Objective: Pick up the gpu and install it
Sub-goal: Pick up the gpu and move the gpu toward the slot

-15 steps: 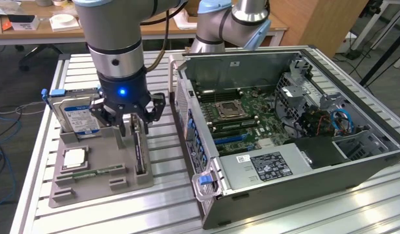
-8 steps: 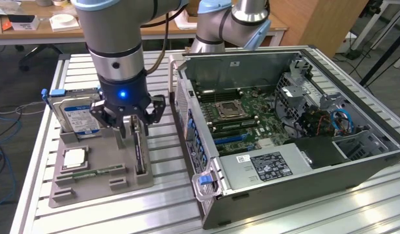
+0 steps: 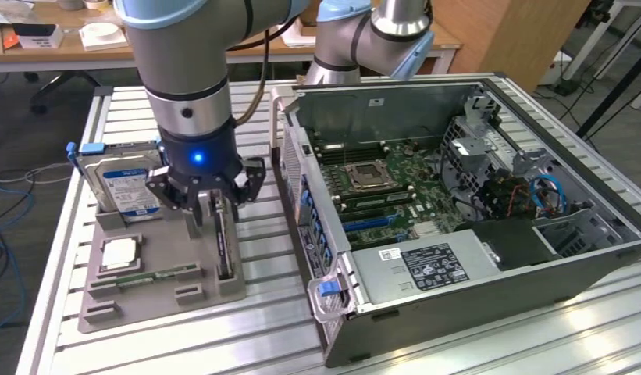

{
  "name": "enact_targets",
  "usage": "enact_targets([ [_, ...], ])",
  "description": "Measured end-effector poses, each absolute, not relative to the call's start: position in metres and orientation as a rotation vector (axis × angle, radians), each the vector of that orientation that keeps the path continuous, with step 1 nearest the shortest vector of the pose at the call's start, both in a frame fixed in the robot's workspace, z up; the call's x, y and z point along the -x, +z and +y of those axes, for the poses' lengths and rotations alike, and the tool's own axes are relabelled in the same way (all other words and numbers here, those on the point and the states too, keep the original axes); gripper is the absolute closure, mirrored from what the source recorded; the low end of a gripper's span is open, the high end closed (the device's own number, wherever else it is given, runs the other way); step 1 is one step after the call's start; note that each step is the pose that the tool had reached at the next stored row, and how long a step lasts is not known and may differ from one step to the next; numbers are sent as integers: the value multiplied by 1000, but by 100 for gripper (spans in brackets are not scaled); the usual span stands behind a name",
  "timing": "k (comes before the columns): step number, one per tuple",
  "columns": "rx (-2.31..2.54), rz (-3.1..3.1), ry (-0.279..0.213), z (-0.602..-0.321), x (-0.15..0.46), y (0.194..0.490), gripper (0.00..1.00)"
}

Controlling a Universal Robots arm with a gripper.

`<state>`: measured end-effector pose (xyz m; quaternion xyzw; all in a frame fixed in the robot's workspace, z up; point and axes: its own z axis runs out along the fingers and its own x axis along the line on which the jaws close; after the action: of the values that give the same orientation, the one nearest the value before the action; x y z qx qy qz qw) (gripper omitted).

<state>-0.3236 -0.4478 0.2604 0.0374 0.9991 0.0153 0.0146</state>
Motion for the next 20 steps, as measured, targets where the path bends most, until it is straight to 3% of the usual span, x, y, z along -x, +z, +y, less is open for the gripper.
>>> enact_targets([
  [20, -116, 3104, 48, -448, 324, 244, 45],
])
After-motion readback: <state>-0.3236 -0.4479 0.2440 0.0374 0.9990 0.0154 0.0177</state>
